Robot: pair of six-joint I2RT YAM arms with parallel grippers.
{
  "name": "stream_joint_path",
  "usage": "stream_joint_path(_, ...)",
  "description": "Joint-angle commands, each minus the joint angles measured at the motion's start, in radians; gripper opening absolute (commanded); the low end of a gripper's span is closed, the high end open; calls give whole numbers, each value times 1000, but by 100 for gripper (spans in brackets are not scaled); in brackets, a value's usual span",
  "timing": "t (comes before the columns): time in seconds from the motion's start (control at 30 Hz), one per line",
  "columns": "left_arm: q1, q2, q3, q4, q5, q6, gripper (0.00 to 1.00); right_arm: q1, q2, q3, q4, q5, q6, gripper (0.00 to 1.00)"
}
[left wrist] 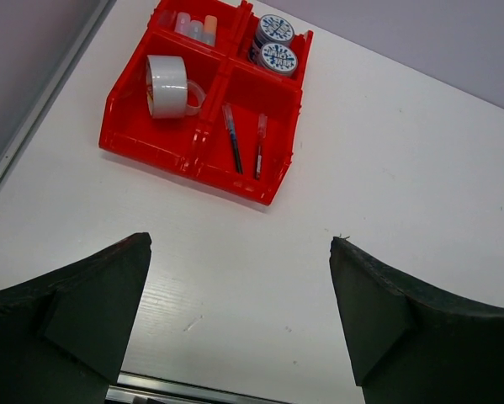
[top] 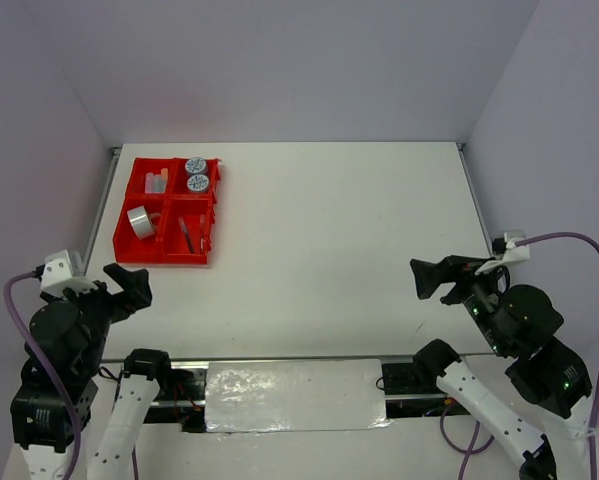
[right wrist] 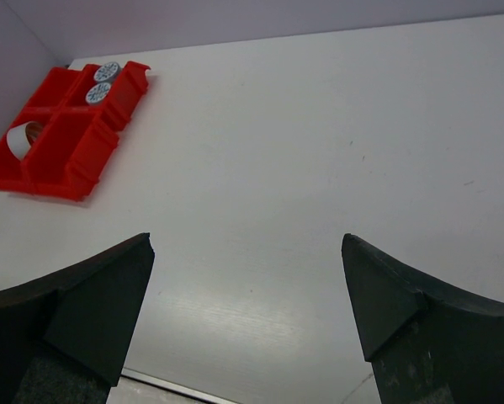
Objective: Sort the stationery into containers
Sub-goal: Reset both arms
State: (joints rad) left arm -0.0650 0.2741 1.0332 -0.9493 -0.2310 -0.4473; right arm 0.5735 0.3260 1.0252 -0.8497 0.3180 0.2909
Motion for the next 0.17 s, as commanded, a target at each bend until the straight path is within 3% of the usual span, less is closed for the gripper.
stream_joint_path(0.0,-6,16,48,-2,-1,10,99,5,-21,7,-8,-14,27,100)
stream_joint_path(0.13,-6,42,57,4,-8,9,99,6,-27,12,-17,-23,31,100)
